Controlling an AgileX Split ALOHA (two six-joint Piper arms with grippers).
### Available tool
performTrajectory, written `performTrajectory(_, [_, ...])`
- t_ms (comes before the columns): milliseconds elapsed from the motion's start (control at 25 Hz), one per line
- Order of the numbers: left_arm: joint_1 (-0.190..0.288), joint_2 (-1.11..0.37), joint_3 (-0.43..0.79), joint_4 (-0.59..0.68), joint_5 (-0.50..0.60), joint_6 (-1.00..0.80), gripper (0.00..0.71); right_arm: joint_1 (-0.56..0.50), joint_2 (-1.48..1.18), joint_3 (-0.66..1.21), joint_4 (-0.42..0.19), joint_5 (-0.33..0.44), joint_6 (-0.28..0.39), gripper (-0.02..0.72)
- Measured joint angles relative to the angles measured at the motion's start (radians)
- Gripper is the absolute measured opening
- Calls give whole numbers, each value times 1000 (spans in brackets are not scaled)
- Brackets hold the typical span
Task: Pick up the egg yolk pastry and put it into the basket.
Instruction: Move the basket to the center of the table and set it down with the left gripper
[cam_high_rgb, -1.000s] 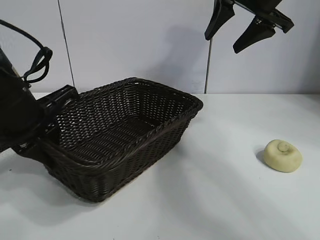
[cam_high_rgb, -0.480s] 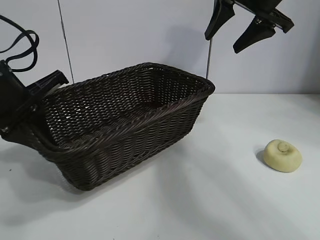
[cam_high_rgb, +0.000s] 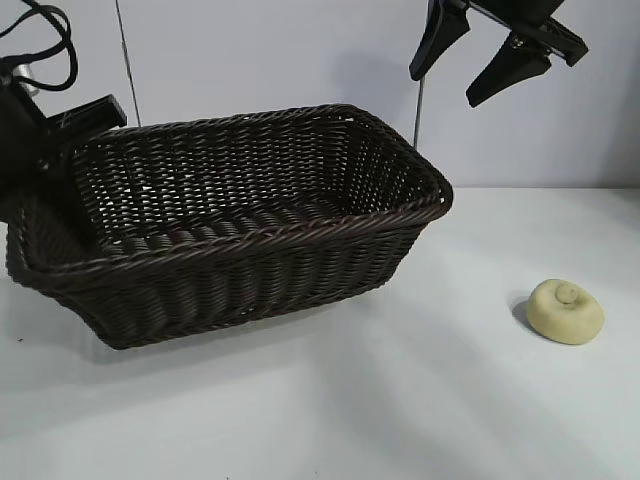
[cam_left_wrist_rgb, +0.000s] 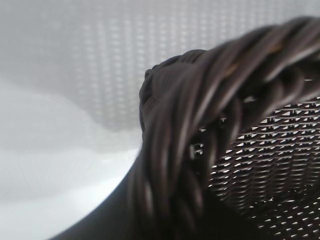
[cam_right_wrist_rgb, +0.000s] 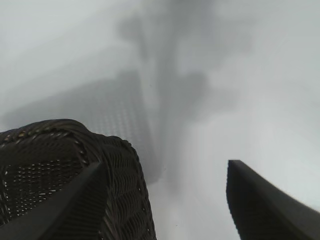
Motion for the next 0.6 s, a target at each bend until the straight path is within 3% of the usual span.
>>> performTrajectory(320, [0,133,-156,-16,107,127,103,0,0,0,0,0,0,494])
performTrajectory(600, [0,219,-215,-46,154,228,103,0,0,0,0,0,0,494])
